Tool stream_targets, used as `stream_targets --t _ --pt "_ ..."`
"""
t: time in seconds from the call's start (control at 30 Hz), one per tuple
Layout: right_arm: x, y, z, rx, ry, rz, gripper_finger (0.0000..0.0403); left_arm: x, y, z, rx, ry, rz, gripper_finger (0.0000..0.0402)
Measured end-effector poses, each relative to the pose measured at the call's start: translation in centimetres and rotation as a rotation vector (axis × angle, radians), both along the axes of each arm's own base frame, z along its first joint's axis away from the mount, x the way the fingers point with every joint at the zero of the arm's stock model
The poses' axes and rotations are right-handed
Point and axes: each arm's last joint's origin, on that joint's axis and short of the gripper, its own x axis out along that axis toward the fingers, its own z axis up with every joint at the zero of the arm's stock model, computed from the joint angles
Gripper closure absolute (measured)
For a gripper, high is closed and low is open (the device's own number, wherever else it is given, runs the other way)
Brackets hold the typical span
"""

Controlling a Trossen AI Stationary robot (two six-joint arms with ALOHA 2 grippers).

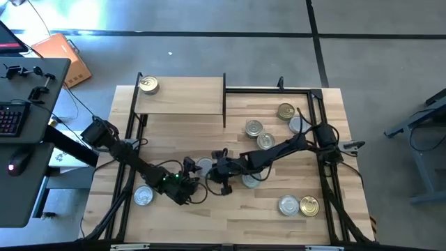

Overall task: Stack canned seafood by type on shelf
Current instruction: Put the green white tuna can on the shelf

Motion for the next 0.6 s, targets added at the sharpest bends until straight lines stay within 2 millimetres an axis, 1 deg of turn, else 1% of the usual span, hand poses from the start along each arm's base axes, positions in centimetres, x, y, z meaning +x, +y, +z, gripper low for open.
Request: stream_targets --t 0.07,0.13,0.23,0.33,0.5,0.6 --pt "0.0 0.4 -0.8 -0.091 0.007 0.019 0.0271 -0.1 -0.1 0.3 -0.002 -0.015 0.000 0.0147" --pt "0.0 0.6 -1.7 -0.133 0.016 0.020 0.0248 -0.1 -0.2 0.6 0.000 -0.031 0.001 0.0147" --pt "0.2 0.3 -1.9 -0.142 0.002 -0.034 0.0240 -0.2 -0.2 1.3 -0.004 -0.057 0.003 0.0147" --pt "0.3 -0.1 -2.1 -0.156 0.004 -0.099 0.0262 -0.3 -0.3 2.0 -0.010 -0.079 -0.004 0.0147" --pt "0.4 -0.6 -2.1 -0.143 0.007 -0.092 0.0335 -0.5 -0.2 3.1 -0.028 -0.113 -0.007 0.0147" --pt "0.4 -0.8 -2.1 -0.123 0.010 -0.109 0.0376 -0.8 -0.4 4.3 -0.052 -0.134 -0.008 0.0147"
